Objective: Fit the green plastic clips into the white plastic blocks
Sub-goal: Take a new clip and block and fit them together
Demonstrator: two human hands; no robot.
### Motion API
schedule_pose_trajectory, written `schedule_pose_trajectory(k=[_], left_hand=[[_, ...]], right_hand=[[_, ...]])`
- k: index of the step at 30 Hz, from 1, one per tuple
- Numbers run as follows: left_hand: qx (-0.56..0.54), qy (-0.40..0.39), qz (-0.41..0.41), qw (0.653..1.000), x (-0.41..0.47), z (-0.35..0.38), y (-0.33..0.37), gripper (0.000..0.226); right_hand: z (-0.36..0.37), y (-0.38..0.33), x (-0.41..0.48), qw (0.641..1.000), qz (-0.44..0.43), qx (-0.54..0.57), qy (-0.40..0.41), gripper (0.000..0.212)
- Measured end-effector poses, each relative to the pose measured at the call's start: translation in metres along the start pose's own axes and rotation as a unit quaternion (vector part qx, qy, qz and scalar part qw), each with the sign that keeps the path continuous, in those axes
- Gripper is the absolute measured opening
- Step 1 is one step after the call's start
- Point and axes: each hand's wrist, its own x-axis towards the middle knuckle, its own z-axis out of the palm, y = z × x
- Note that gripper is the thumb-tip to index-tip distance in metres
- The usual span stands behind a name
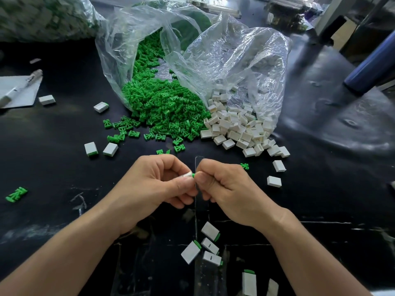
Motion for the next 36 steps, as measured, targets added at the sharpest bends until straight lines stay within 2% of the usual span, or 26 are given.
schedule_pose_trajectory(k=[4, 8, 13, 15, 17, 20, 22, 24, 26, 28, 32, 34, 36], left_hand=[[0.042, -0.022, 0.017, 0.999, -0.001, -0.002, -0.001, 0.021], [0.122, -0.037, 0.025, 0.991, -0.001, -0.001, -0.006, 0.007], [0.16, -0.048, 0.024, 0.986, -0.001, 0.0, -0.014, 0.015], [0.161, -0.048, 0.027, 0.985, -0.001, 0.002, -0.013, 0.014], [0.105, -0.037, 0.037, 0.993, -0.001, 0.002, -0.009, 0.007], [-0.009, -0.003, 0.054, 0.998, 0.0, 0.003, -0.001, 0.03], [-0.042, 0.013, 0.053, 0.998, 0.001, 0.004, -0.001, 0.035], [-0.047, 0.029, 0.065, 0.996, 0.001, 0.006, -0.002, 0.034], [-0.055, 0.04, 0.072, 0.995, 0.002, 0.007, -0.004, 0.028], [-0.067, 0.044, 0.076, 0.994, 0.003, 0.006, -0.005, 0.024], [-0.091, 0.016, 0.076, 0.993, 0.0, 0.008, -0.005, 0.025], [-0.095, 0.008, 0.077, 0.992, 0.0, 0.009, -0.003, 0.026], [-0.096, 0.001, 0.079, 0.992, 0.0, 0.009, -0.002, 0.027]], right_hand=[[-0.006, -0.002, -0.001, 0.998, -0.019, -0.046, -0.043, 0.028], [-0.011, -0.004, -0.003, 0.986, -0.039, -0.137, -0.09, 0.026], [-0.011, -0.005, -0.001, 0.97, -0.054, -0.209, -0.114, 0.04], [-0.01, -0.004, -0.001, 0.966, -0.063, -0.225, -0.113, 0.039], [-0.009, -0.004, -0.001, 0.981, -0.066, -0.167, -0.074, 0.028], [-0.003, -0.002, 0.0, 0.999, -0.027, 0.024, 0.018, 0.024], [0.0, -0.002, 0.001, 0.992, 0.014, 0.115, 0.059, 0.034], [0.0, -0.001, 0.001, 0.979, 0.061, 0.182, 0.065, 0.051], [-0.003, -0.001, 0.003, 0.961, 0.114, 0.247, 0.043, 0.058], [-0.002, -0.003, 0.004, 0.938, 0.15, 0.313, -0.015, 0.061], [0.009, -0.01, 0.004, 0.883, 0.169, 0.421, -0.119, 0.064], [0.009, -0.012, 0.004, 0.863, 0.17, 0.457, -0.135, 0.062], [0.009, -0.012, 0.004, 0.857, 0.163, 0.47, -0.136, 0.064]])
